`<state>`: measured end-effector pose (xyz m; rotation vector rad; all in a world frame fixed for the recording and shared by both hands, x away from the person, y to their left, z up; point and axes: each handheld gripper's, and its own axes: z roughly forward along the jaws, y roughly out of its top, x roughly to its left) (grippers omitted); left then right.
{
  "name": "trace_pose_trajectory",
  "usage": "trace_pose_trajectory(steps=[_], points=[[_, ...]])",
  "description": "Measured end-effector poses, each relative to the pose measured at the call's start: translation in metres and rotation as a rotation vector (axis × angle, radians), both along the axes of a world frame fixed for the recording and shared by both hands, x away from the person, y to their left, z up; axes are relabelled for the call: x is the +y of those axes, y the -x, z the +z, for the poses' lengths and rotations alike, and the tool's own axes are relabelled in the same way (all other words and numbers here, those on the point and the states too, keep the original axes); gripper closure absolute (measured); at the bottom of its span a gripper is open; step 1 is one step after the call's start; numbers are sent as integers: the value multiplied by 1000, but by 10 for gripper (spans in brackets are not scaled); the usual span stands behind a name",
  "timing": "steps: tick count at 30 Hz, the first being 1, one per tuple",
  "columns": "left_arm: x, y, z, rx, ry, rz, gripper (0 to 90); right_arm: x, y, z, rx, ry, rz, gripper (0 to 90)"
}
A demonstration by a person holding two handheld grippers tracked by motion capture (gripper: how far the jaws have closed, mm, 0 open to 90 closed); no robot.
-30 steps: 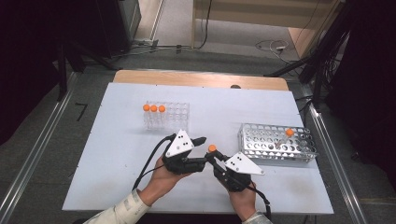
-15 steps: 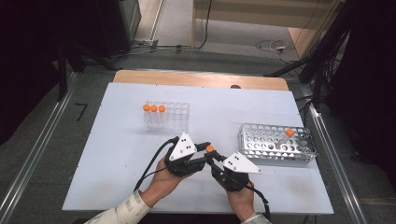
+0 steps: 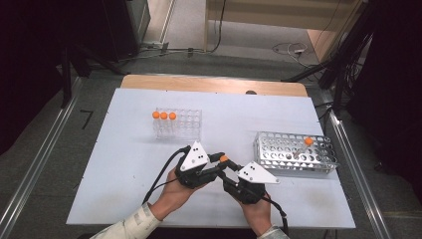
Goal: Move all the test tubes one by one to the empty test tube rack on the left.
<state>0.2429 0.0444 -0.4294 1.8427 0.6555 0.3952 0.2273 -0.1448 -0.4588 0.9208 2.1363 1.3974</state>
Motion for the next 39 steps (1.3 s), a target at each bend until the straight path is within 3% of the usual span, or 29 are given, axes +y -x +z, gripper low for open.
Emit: trace_pose_trajectory(steps=[7,14,23,39], points=[[6,-5,1,0,18,33,704,-5,-2,2,10,-9,-34,271],[18,-12,4,3,43,80,703,-17,-8,4,49,-7,-69,178],[31,-22,8,2,53,147,704,-41,-6,4,56,12,-101,168],[63,-47,13,15,72,282,704,-104,0,10,40,6,-232,170]])
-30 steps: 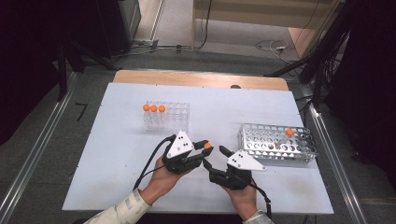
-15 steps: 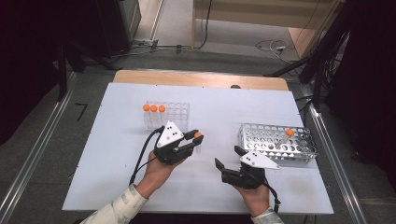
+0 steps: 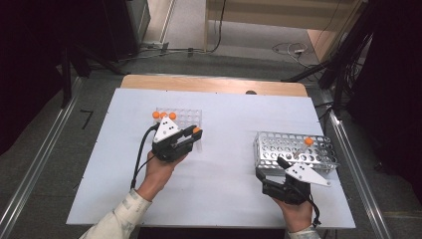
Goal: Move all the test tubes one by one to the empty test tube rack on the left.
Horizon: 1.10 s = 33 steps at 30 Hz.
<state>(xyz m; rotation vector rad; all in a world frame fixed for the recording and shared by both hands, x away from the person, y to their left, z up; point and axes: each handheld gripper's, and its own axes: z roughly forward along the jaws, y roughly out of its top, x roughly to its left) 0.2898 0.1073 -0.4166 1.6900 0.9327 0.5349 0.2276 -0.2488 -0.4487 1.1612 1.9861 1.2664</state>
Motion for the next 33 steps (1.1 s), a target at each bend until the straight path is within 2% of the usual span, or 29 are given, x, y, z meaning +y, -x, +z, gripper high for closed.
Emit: trace_pose_trajectory(steps=[11,17,27,33], points=[[18,-13,5,-12,13,75,704,-25,3,0,2,-9,-64,172],[25,-21,7,-18,17,115,705,-25,4,1,-1,-14,-71,172],[36,-28,19,-39,27,167,704,-26,3,1,-8,-13,-79,175],[36,-36,23,-56,9,203,704,-26,4,2,-12,-14,-83,178]])
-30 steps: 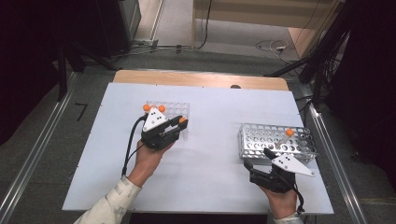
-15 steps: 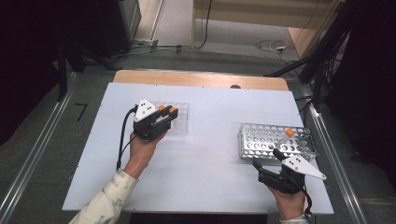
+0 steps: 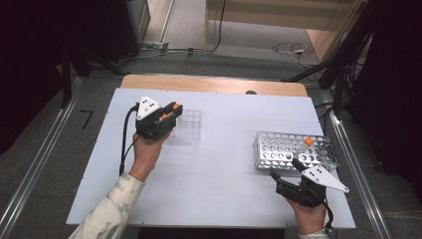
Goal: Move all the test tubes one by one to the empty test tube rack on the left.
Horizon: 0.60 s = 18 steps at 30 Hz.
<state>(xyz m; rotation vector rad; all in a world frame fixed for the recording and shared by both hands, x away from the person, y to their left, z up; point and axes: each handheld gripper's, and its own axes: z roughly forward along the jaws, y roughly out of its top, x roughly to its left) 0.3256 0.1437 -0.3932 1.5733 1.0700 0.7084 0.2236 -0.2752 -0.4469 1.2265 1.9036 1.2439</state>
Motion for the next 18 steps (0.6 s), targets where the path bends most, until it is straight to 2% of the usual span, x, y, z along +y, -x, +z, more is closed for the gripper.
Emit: trace_pose_trajectory(steps=[7,18], points=[[-3,-7,0,-13,-33,28,704,0,0,0,-2,1,-1,180],[-11,-10,-15,9,-108,32,704,0,0,0,-1,2,2,183]])
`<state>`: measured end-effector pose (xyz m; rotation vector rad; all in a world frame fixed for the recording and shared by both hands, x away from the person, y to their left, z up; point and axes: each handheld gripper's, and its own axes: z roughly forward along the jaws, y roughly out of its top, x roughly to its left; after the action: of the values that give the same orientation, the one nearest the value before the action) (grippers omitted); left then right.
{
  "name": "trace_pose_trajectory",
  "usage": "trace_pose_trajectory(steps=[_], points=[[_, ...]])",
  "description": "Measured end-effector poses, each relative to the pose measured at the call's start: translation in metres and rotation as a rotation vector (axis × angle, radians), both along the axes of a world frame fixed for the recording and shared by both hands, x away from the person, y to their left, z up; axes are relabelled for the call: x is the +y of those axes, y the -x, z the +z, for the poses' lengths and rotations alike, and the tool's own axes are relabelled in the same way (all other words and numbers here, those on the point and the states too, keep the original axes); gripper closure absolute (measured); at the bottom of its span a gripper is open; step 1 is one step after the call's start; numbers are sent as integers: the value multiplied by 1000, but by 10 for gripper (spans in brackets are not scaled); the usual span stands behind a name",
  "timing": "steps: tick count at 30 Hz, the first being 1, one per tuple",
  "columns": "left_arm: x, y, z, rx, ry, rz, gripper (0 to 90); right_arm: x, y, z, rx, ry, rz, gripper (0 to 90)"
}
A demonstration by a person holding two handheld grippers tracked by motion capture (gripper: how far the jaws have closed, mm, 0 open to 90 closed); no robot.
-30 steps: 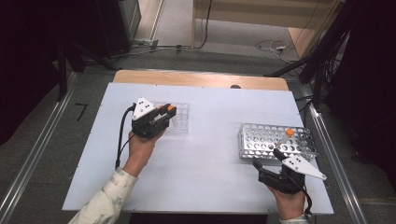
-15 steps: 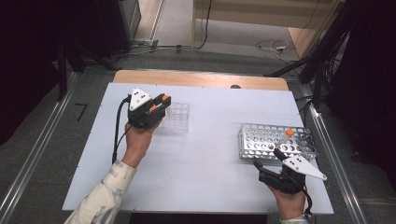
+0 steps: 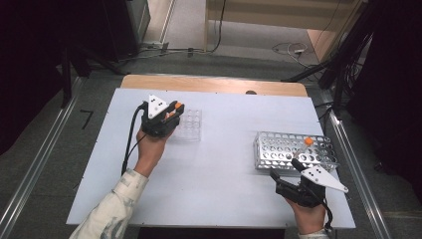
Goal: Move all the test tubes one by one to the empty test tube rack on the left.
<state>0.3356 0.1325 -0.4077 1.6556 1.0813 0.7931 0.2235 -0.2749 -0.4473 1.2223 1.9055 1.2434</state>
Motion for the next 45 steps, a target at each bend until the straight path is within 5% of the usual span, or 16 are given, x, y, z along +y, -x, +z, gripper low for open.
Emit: trace_pose_trajectory(steps=[12,33,40,45], points=[[-1,2,-18,23,-35,3,700,1,0,0,2,1,0,186],[-4,11,-15,-2,-11,-21,574,-3,-1,-1,0,-1,-17,185],[-5,20,-18,3,4,10,300,-5,-2,-1,-3,2,-31,186],[-5,27,-22,42,26,-27,220,-12,-7,-4,-3,15,-71,189]])
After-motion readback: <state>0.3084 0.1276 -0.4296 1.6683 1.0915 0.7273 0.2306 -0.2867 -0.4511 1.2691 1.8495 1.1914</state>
